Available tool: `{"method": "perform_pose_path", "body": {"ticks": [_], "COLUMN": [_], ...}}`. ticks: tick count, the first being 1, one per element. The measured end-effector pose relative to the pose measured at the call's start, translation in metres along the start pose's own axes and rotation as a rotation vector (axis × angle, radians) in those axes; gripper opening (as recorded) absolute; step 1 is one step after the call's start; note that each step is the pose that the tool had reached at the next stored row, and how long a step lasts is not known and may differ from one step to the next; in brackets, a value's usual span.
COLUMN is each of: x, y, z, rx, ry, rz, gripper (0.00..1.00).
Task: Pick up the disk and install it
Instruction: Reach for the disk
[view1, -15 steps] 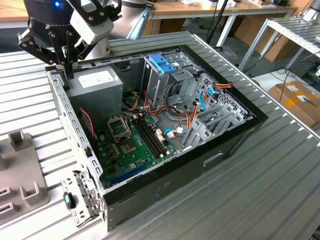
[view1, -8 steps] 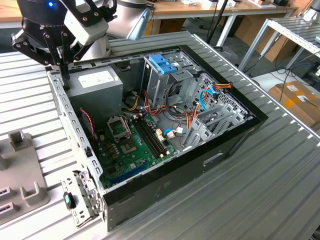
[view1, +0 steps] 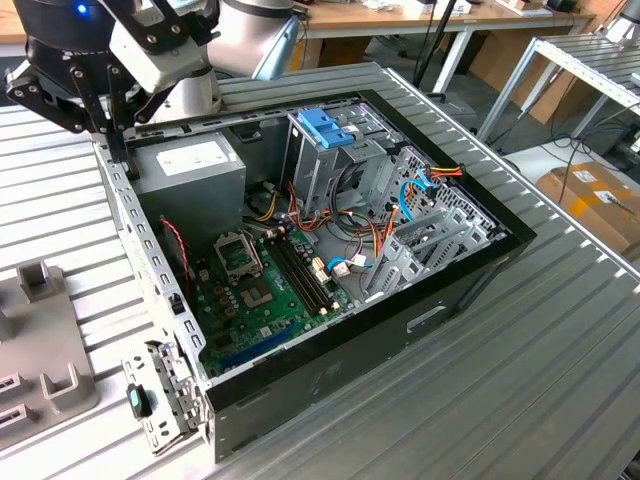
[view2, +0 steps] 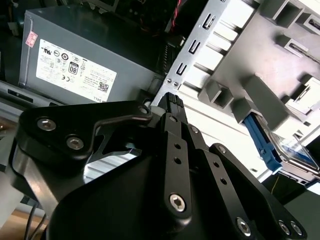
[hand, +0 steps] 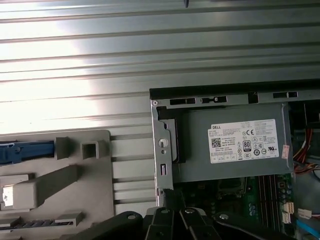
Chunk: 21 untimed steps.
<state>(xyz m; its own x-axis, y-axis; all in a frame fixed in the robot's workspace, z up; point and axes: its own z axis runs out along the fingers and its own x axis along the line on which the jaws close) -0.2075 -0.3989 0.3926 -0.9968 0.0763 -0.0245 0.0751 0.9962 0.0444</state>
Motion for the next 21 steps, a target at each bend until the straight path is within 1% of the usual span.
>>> {"method": "perform_pose_path", "body": {"ticks": [6, 14, 17, 21], "x": [0.0111, 0.0222, 0.0243, 0.0250], "y": [-0.0008, -0.0017, -0.0018, -0.0019], "z": [-0.0002, -0.0005, -0.0005, -0.0005], "rx": [0.0000, 0.0000, -0.0001, 0.0000], "ry": [0.0000, 0.0000, -0.0001, 0.0000], "rz": [0.000, 0.000, 0.000, 0.000], "gripper": [0.11, 0.11, 0.11, 0.11]}}
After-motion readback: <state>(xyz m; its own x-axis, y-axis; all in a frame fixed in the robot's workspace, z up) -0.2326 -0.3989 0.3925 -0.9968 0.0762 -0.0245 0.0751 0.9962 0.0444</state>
